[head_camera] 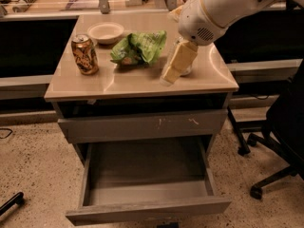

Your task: Place orange can into middle drawer

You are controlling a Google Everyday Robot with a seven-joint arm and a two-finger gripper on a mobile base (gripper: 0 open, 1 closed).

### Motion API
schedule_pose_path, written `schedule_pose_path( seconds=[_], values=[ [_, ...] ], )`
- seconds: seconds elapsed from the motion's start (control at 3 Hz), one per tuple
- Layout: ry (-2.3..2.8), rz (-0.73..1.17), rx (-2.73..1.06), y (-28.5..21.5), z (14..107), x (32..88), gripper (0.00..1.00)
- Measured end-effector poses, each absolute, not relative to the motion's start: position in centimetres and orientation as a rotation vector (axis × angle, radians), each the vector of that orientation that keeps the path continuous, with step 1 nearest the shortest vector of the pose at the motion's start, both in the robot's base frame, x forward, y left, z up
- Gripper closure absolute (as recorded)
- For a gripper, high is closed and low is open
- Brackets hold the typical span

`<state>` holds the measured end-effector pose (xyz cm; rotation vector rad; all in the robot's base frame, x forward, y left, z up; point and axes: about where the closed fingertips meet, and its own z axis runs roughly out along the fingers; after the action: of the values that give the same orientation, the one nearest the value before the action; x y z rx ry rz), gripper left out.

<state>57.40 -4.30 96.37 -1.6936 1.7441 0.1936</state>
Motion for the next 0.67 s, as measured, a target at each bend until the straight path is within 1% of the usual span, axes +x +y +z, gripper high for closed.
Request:
schedule_pose_path(
  seconds=[0.33,0.67],
  values=[
    [1.68,0.206,-1.662,-1.2,95.3,59.7,0.0],
    [1.579,0.239,-1.635,4.0,94.6,63.4,0.0]
  ],
)
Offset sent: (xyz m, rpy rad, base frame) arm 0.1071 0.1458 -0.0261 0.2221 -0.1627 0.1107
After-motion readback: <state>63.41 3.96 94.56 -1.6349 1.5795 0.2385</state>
